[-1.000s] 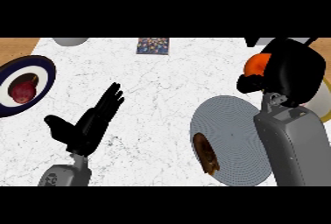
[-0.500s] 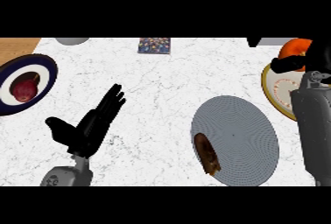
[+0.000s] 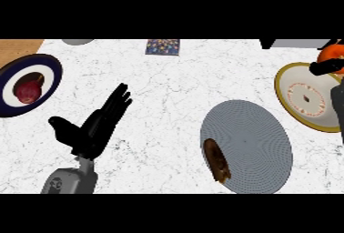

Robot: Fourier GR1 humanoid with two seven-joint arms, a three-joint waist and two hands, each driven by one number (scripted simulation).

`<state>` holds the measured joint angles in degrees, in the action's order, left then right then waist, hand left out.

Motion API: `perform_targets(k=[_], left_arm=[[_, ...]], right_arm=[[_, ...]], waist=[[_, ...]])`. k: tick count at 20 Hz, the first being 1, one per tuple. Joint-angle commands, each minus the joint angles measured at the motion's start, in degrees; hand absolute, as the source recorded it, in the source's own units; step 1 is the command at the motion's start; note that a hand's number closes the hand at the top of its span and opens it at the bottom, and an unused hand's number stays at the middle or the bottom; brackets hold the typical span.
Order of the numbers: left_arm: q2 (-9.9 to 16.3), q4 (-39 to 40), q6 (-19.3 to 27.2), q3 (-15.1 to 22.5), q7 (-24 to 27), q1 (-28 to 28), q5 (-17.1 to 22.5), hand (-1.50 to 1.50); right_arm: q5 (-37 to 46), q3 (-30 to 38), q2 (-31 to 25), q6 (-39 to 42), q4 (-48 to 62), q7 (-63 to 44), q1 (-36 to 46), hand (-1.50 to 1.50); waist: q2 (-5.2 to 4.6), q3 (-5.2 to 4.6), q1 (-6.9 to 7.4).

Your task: Pick the squash from the placemat and place it in the bowl

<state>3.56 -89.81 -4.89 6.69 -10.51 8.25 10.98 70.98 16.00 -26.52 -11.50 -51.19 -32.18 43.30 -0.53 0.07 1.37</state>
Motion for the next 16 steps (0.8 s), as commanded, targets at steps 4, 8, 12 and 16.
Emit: perform_targets(k=[4,8,12,16], left_arm=[[0.6,-1.1,-1.0,-0.7,-0.6,0.3,0.9,0.0],[-0.3,-1.4,-0.5,0.8,-1.3,0.8,-0.2,0.0],[-1.1,-1.7,-0.5,1.2,-1.3,0.2,0.2,0.0],[-1.6,-0.3,0.3,2.1,-0.4,0.0,-1.7,0.0]], right_arm=[[-0.5,4.5,-6.2,-1.6,21.0,4.6,1.9,1.5],[-3.5,9.4,-4.1,-8.4,27.8,1.5,4.5,-1.5],[-8.2,12.7,-4.8,-12.8,31.1,11.5,5.5,-1.5],[-16.3,19.0,-3.2,-17.9,27.8,20.0,5.6,-1.5]], waist=[[-0.6,0.08,1.37],[-0.7,0.15,1.75],[-0.65,0.18,1.77],[-0.35,0.23,0.79]])
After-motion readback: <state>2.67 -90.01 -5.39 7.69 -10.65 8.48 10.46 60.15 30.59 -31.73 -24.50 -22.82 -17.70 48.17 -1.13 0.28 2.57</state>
